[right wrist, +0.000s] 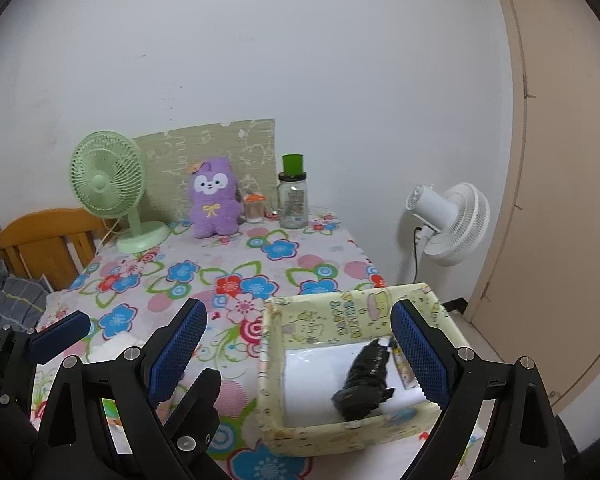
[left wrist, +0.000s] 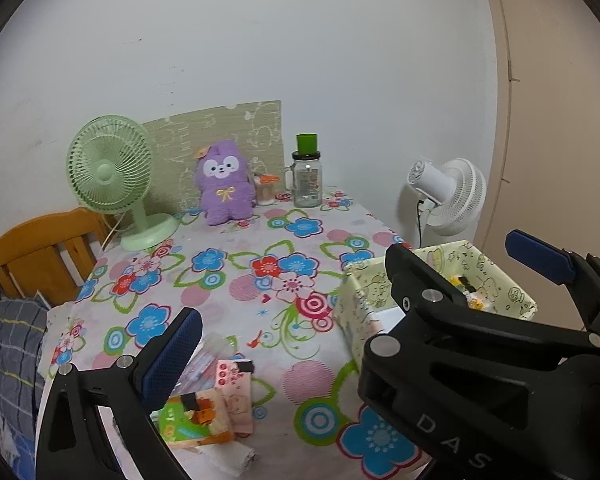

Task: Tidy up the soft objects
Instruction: 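Move both tools back over the remaining items on the table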

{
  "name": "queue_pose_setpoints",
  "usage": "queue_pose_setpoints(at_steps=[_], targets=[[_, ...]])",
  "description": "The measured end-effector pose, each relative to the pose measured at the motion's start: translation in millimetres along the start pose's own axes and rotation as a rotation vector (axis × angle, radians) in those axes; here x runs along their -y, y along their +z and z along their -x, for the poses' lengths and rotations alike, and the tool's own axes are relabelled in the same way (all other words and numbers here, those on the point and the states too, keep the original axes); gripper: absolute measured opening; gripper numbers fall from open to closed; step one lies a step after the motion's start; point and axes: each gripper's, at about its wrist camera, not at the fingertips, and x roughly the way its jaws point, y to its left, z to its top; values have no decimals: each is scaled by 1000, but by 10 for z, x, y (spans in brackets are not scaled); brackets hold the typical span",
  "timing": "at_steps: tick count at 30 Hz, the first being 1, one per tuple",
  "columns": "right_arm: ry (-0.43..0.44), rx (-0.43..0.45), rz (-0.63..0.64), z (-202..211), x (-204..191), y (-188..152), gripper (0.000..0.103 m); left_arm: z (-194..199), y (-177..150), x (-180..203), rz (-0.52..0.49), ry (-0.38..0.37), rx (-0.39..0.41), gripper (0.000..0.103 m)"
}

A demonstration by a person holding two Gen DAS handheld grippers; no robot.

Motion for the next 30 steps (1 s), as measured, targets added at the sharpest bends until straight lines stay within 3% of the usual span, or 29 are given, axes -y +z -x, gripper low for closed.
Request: queue_pose_setpoints(at_steps=[12, 30], targets=[[60, -13, 19, 13, -378, -105, 95, 90, -175, -357, 36, 53, -6, 103], [151, -73, 41, -192, -972, -486, 95, -72, -609, -881, 94, 107, -81, 103]])
